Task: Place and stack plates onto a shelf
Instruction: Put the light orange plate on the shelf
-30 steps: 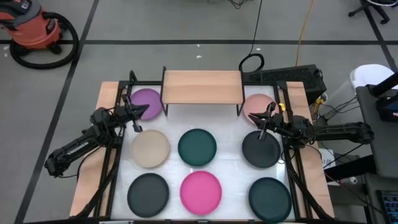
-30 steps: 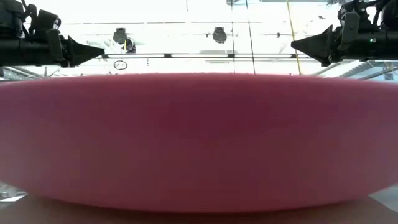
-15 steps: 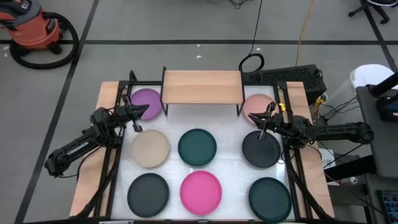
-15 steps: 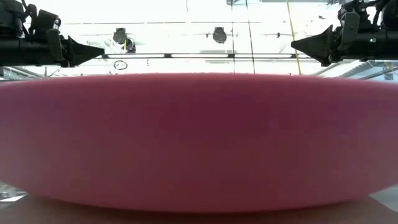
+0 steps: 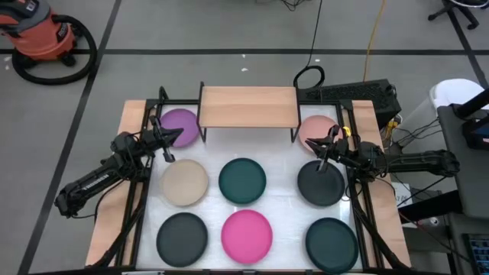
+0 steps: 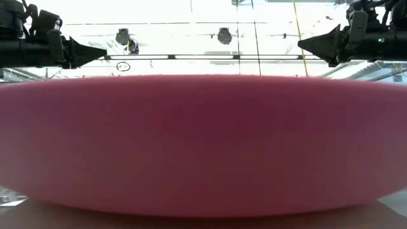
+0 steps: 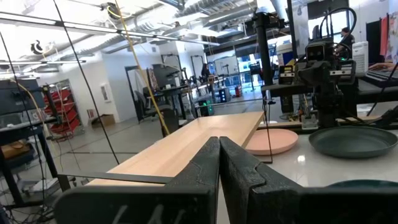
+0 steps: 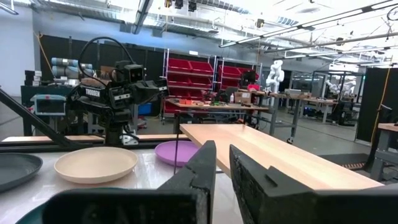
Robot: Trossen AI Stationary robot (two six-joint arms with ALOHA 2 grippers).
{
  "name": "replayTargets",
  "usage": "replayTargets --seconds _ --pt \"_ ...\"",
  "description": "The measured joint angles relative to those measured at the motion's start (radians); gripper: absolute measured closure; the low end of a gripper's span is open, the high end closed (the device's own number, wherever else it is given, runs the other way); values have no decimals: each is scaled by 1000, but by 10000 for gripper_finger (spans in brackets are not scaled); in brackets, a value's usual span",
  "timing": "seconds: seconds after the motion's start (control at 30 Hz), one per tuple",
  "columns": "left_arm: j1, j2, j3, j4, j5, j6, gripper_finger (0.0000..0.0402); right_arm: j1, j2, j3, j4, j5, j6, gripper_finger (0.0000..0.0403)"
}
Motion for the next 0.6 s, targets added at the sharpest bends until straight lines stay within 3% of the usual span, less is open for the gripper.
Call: replayTargets --seconds 0.43,0.6 --pt "0 0 0 0 0 0 385 0 0 0 120 7 -181 369" --pt "0 0 0 0 0 0 385 0 0 0 158 114 -238 369"
